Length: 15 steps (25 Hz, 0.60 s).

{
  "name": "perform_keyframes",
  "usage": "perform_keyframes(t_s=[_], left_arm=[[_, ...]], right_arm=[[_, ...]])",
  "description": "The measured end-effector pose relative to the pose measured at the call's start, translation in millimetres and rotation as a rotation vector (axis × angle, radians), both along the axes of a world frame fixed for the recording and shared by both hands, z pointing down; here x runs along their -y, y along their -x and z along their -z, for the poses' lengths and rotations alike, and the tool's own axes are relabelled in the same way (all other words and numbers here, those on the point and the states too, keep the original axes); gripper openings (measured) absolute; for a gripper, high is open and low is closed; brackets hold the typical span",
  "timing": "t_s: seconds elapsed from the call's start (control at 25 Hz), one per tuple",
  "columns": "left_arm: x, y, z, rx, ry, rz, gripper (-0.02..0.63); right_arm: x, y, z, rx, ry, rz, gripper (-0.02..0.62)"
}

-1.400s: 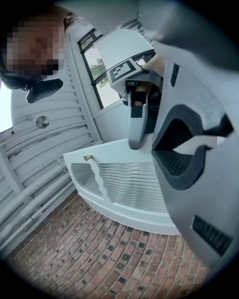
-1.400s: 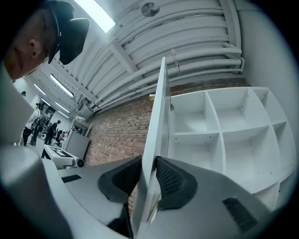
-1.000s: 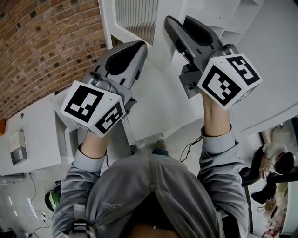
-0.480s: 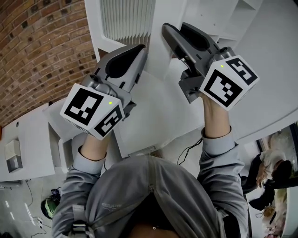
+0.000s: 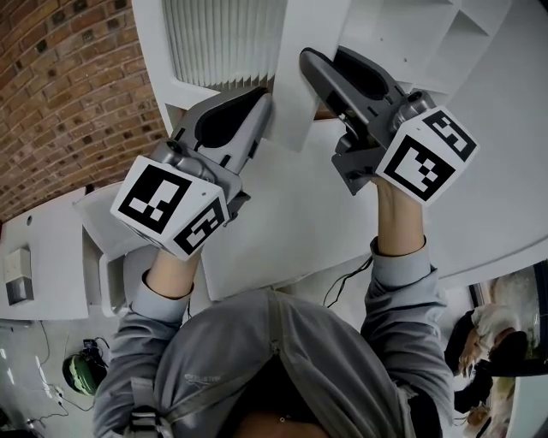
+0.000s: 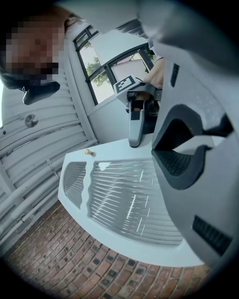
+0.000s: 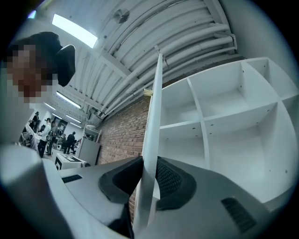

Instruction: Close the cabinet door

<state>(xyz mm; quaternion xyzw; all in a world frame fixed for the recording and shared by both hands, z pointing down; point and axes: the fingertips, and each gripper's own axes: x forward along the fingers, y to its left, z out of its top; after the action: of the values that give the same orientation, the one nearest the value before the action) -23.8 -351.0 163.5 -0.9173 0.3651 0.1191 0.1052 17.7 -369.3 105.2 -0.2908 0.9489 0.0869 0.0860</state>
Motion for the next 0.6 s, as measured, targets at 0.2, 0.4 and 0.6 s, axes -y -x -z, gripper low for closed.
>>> perform_keyframes(t_s=[0.2,0.4,0.6], left_arm=[[23.9,-10.1,-1.1,0.005,0.001,0.036,0.005],[43.2,-16.1,-1.5,0.007,0.011,0.068,0.005],[60.8,-22.8,-3.8,0.012,0.019,0.095,0.005]], right_arm=[[23.1,-8.8,-1.3,-0.006,0.002,0.048,0.100],[43.5,-13.2,-1.0,-0.003,0.014,0.102,0.104],[61.9,-17.0,-0.7,-0.001,0.020,0.162,0.104]])
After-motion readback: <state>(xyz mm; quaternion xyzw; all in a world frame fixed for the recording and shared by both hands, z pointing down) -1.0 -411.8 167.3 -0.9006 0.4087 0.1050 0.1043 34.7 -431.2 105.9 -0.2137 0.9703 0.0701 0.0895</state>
